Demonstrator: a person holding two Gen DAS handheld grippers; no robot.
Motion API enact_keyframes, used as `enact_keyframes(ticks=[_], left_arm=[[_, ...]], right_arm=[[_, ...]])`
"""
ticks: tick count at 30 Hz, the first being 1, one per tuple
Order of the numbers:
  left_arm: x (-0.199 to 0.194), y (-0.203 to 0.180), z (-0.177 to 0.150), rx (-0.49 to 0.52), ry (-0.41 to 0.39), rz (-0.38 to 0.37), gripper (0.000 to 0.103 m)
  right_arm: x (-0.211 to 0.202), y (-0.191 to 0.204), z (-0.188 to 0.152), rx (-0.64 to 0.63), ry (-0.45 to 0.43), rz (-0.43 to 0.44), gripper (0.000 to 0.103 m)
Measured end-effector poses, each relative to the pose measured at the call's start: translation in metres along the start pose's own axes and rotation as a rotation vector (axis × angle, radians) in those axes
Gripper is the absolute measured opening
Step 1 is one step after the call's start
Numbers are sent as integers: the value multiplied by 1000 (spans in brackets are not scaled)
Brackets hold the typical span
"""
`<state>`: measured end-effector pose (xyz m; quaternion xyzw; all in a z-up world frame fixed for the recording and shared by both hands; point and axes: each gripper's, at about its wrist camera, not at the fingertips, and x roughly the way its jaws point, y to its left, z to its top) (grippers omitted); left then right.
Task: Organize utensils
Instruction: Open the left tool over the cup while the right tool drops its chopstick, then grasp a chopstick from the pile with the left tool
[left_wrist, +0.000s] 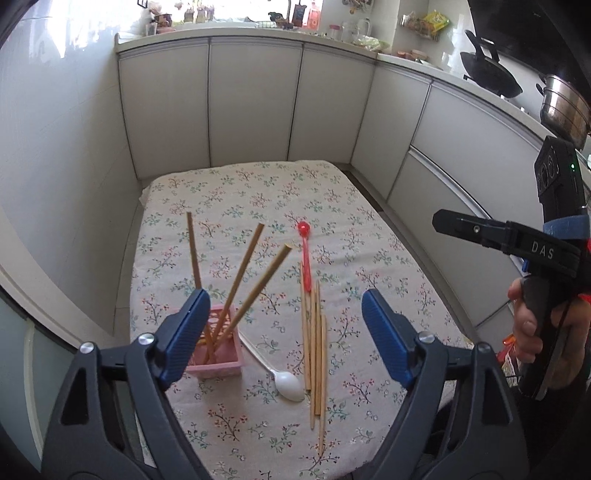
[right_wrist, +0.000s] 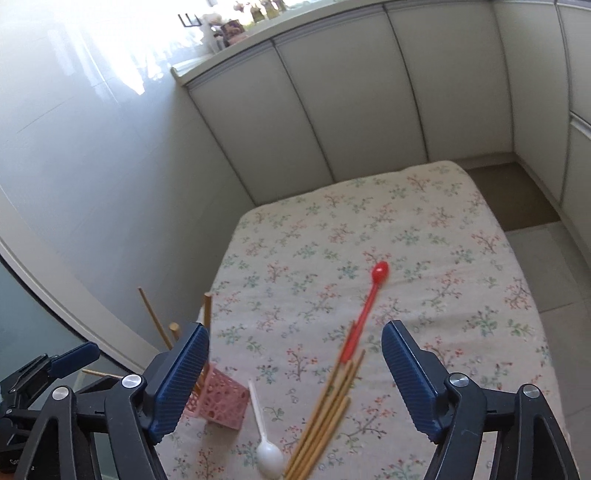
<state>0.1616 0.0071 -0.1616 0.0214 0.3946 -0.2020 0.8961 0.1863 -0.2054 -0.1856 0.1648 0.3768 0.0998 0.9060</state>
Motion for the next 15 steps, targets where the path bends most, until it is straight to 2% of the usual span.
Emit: enact_keyframes(ticks=[4,8,15], left_arm=[[20,-16,-8,12,78,-23,86],[41,-37,-19,62,143,-13,86],[82,-66,-36,98,261,-47,86]], right_arm=[[1,-25,-8,38,47,-60,85],[3,-51,-16,94,100,-100,86],[7,-79,-27,125,166,-161,86]])
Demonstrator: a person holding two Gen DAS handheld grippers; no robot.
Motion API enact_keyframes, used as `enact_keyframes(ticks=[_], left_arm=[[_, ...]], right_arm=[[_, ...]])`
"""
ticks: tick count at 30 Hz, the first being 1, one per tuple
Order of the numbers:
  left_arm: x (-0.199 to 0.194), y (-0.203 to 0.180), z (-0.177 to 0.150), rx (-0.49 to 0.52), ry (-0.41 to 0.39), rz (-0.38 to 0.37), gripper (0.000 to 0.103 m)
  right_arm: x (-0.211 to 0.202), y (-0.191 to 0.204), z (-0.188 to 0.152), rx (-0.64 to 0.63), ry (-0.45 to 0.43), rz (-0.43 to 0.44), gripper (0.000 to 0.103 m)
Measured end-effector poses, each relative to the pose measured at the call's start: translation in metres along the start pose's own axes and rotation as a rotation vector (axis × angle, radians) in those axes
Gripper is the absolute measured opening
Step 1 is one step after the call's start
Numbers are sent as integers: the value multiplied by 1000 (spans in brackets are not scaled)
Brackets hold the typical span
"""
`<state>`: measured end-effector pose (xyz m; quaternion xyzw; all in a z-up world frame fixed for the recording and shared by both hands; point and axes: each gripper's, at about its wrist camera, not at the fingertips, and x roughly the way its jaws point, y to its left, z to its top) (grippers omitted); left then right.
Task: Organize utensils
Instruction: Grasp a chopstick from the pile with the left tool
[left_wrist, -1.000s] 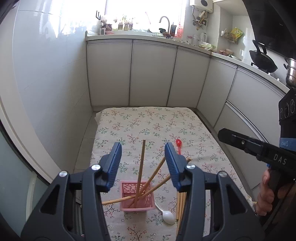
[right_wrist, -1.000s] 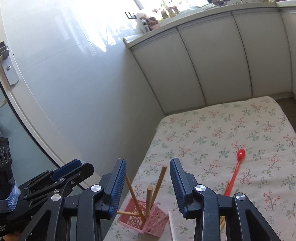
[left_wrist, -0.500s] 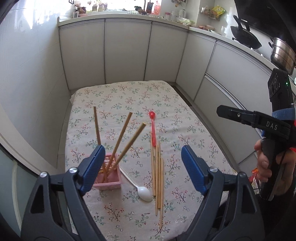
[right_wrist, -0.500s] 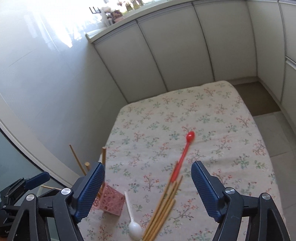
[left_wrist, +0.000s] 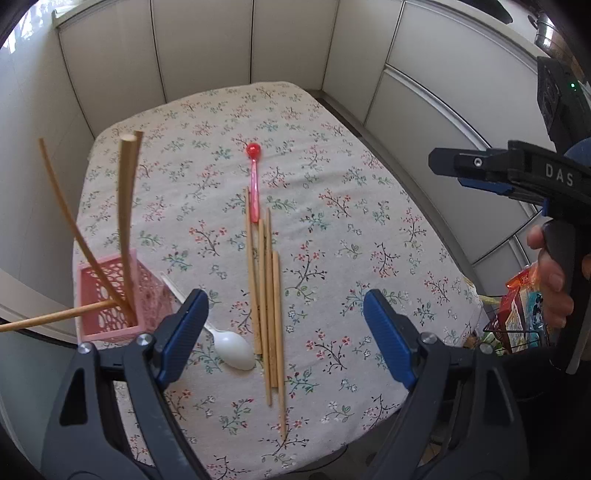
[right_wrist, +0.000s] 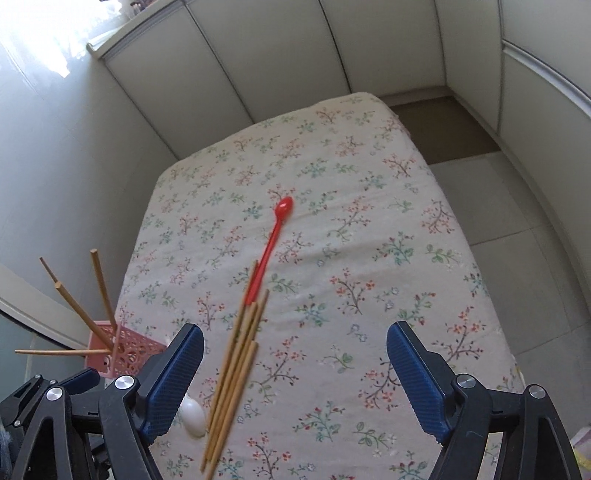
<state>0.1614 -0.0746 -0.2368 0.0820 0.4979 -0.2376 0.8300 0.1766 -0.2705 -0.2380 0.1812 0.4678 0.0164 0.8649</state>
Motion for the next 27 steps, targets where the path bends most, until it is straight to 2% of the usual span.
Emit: enact_keyframes(ticks=[5,7,9,12,18,21,27], left_arm=[[42,-7,6,-24,66,28,84],[58,-10,9,-23,79,49,75],[76,-10,15,-35,84,68,57],[100,-4,27,-44,83,106,40],[140,26,45,-117,94,155,15],[155,38,49,-152,111,133,11],[169,49,52,-171,119,115,10]], right_arm=[[12,-18,-4,20,52,-41,86],[17,-26,-6,24,73,-72,86],[23,-34,-8,33,97,-98,86],[33,-45,-8,56,133,-120,86],[47,-50,-6,66,174,-125,86],[51,-46,-5,53,184,-122,86],[63,-38,-6,51,209,-124,86]])
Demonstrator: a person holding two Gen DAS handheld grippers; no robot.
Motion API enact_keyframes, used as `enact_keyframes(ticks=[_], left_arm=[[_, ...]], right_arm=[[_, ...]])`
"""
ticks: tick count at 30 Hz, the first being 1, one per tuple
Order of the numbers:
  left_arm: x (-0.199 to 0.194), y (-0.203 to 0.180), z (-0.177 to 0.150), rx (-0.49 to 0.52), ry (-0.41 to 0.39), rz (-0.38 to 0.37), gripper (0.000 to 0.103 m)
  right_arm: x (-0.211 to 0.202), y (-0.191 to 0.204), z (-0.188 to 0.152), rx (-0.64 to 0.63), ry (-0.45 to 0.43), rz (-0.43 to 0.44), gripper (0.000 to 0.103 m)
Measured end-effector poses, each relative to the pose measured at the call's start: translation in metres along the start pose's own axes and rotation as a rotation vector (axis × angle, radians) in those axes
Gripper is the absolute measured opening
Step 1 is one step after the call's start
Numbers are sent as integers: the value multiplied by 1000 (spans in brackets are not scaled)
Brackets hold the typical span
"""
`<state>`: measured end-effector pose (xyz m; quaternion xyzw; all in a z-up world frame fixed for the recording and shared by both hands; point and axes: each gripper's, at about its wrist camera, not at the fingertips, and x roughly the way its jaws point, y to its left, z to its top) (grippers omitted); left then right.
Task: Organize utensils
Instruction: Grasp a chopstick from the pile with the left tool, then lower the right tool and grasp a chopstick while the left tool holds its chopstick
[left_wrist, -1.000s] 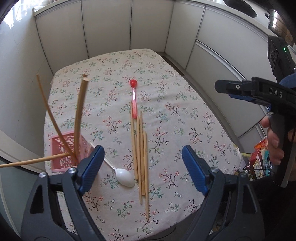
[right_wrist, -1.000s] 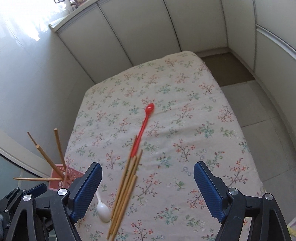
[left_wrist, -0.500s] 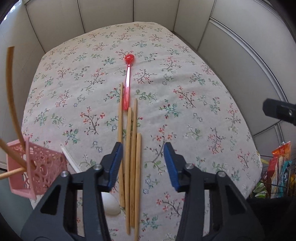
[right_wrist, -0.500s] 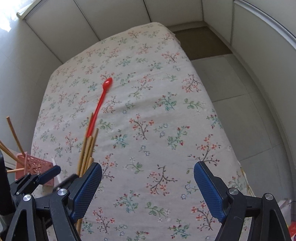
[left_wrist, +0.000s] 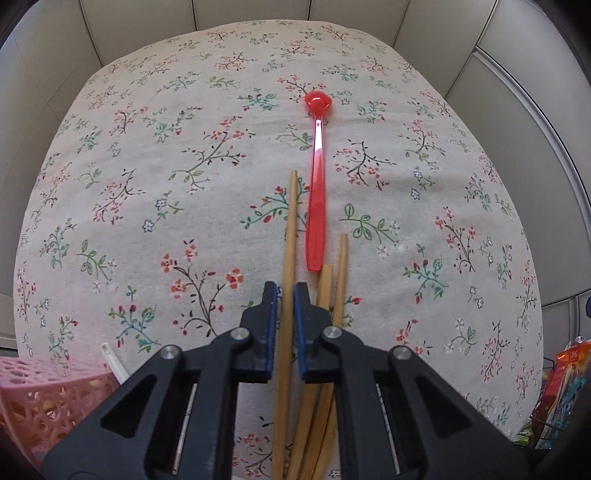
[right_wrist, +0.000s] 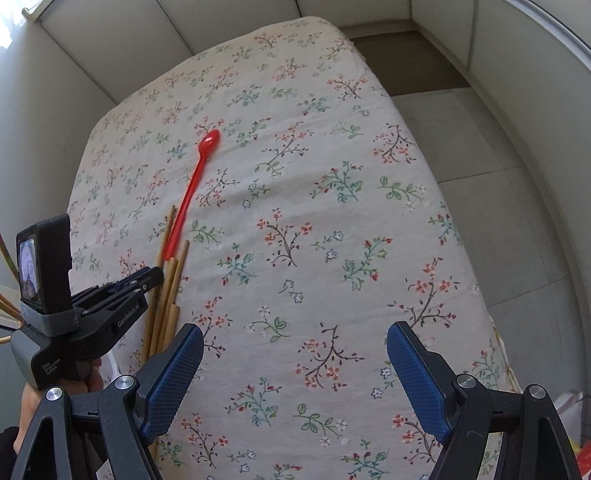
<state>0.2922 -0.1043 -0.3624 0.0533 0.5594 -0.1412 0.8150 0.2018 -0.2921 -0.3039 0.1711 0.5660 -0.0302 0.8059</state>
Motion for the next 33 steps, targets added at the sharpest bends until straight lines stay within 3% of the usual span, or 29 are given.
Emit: enact_keyframes(ticks=[10,17,20,25,28,33], left_arm=[[-10,0,-11,-6,48,-14,8],[-35,2,-24,8,47,-29,8],[-43,1,-29,29,44,-41,8],[-66,-2,-38,72,16,-64,8],[-79,2,-43,91,-2,-71,8],[-95,7,-51,114,-26,-79,8]], right_arm=[[19,21,0,-8,39,7,86],[61,41,1,-28,129,19,85],[78,47,2,-17,174,43,76],[102,54,1,23,238,109,49],[116,62,0,36,269,135,38],[133,82,-2,39,299,177,29]])
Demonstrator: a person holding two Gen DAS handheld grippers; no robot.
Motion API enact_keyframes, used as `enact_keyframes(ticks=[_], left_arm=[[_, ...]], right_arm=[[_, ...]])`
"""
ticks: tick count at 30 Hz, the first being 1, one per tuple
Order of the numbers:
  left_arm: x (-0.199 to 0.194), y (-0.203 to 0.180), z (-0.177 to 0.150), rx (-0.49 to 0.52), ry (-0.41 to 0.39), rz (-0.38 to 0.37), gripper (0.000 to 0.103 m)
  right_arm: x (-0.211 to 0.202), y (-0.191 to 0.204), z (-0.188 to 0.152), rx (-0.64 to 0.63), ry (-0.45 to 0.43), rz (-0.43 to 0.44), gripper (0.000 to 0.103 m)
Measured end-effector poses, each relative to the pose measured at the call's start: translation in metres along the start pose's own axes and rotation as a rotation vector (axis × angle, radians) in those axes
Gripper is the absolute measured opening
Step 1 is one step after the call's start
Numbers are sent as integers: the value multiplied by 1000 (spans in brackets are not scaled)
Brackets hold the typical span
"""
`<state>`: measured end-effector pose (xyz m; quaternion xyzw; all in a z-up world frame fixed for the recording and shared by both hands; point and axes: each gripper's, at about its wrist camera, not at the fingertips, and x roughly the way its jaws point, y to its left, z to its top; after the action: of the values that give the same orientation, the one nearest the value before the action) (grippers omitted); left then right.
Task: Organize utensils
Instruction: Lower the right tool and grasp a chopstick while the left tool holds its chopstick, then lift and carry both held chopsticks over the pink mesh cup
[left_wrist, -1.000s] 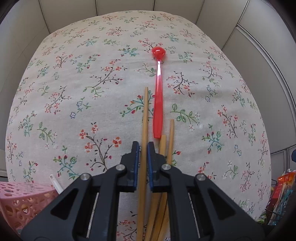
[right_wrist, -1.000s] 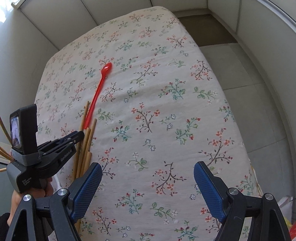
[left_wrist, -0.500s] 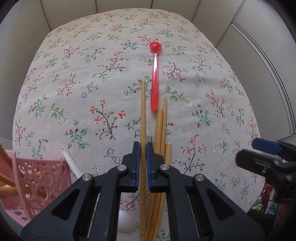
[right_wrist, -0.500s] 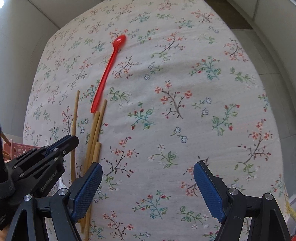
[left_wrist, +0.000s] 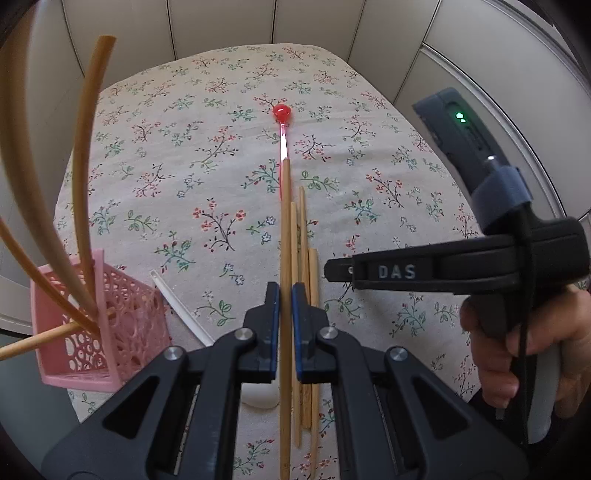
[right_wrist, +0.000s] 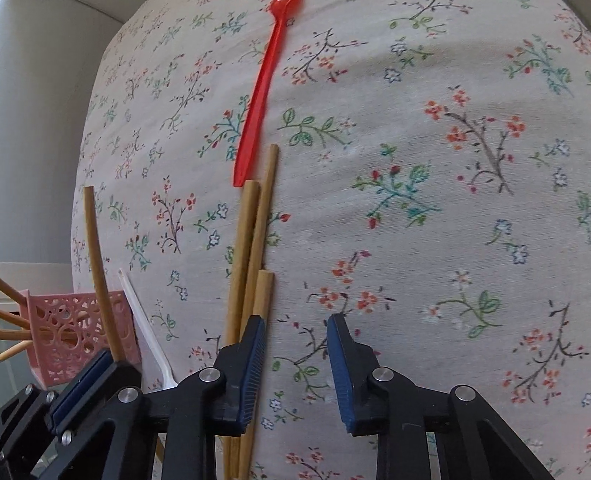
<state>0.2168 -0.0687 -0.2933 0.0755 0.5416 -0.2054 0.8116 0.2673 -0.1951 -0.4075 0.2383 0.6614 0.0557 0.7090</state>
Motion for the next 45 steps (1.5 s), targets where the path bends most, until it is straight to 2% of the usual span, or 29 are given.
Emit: enact_keyframes(ticks=[4,7,8,11,14,20,25,29,39,42,45], left_arm=[[-8,5,-7,4,-10,-4,8],[-11,8,-10,6,-12,-5,8],[-12,9,-12,7,-12,-5,8],[-13,11,-14,9,-13,-6,8],[-14,14,-16,7,-15,-3,8],[-23,17,-21,9,-37,-1,8],[-43,18,-25,12,-85,-8,8],[-68,19,-29,11,-148,-31,8],[-143,25,-43,2,-416,-66,8],[-164,28,-44,-8,-520,-52,8],[-179,36,-45,-26,-631,-5,8]], right_arm=[[14,14,0,-26,8,-39,20],[18,23,1,-45,-13,-61,19],[18,26,0,-56,-18,-77,19],[22,36,-3,-109,-2,-173,9],[25,43,-5,-157,12,-245,8],[34,61,-3,-226,-17,-297,9],[24,47,-3,-185,-67,-219,6],[-8,36,-7,-161,-139,-155,6],[-127,53,-69,-267,-405,16,6],[-154,62,-80,-301,-487,43,6],[-173,66,-86,-315,-545,73,6]])
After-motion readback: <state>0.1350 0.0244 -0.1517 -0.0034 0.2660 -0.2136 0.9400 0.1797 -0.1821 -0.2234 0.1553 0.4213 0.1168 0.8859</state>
